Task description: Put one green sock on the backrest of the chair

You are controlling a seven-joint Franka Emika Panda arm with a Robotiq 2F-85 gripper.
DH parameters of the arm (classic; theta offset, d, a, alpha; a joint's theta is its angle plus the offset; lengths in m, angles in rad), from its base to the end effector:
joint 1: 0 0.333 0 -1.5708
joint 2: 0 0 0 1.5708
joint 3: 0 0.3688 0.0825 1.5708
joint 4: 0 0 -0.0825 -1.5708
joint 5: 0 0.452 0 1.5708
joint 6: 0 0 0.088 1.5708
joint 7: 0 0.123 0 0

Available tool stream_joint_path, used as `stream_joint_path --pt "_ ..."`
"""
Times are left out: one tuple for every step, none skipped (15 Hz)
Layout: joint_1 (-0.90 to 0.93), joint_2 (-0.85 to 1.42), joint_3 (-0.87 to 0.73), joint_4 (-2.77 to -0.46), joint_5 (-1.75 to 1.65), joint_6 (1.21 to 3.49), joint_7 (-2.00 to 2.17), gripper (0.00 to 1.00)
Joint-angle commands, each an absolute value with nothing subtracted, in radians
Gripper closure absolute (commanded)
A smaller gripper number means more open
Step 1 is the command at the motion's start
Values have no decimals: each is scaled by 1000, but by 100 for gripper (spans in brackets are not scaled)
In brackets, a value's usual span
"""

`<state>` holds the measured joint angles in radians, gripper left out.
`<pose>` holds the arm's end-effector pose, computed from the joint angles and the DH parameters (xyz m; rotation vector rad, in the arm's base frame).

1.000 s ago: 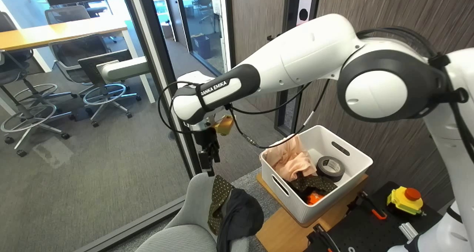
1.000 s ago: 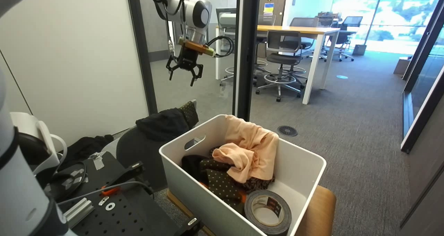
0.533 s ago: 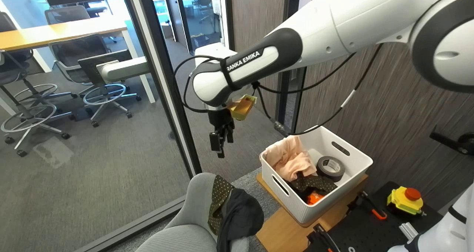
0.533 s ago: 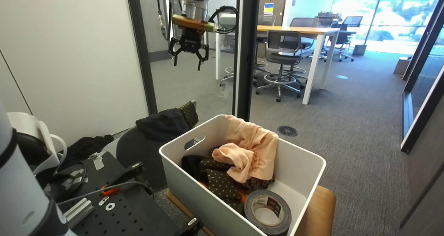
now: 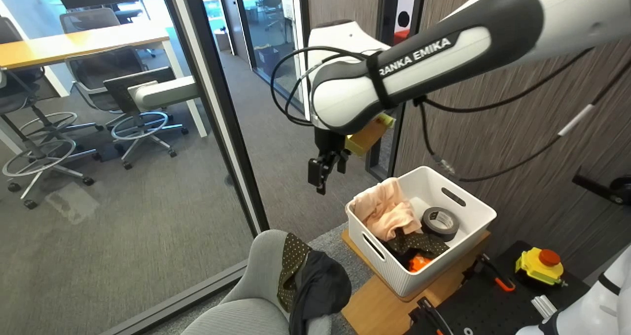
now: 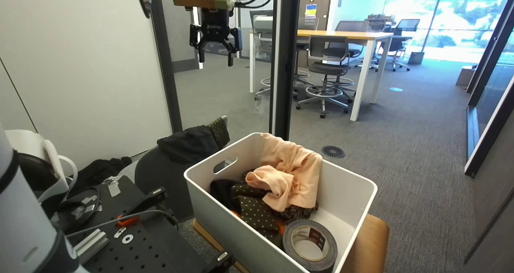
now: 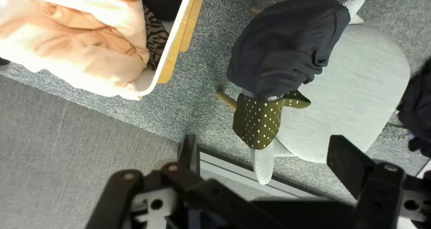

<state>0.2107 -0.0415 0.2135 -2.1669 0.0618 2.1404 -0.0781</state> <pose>0.5313 0.2444 0.4149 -3.0115 -0.7198 -0.0101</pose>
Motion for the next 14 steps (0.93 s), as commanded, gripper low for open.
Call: stream_joint_path --pt "207 -294 211 -2372 71 2174 60 0" --pt "207 -349 213 -2408 68 2162 94 0" --pt "207 -405 216 -2439 67 2138 127 0" --pt "206 -462 217 -2467 67 2109 153 0" --pt "206 -518 216 -2491 72 2073 174 0" --pt "202 -575 210 -2516 70 2027 188 0" --pt "198 -635 202 -2538 66 1976 197 0" --pt "196 -692 191 -2557 65 1924 193 0" --pt "195 -751 178 -2579 61 1873 178 0" --pt "192 -791 164 -2595 53 1834 154 0" --pt "187 -819 148 -2603 47 1804 130 0" --pt "184 -847 125 -2616 45 1793 99 0" --pt "184 -874 106 -2634 43 1793 66 0" --pt "183 -895 86 -2646 44 1798 31 0"
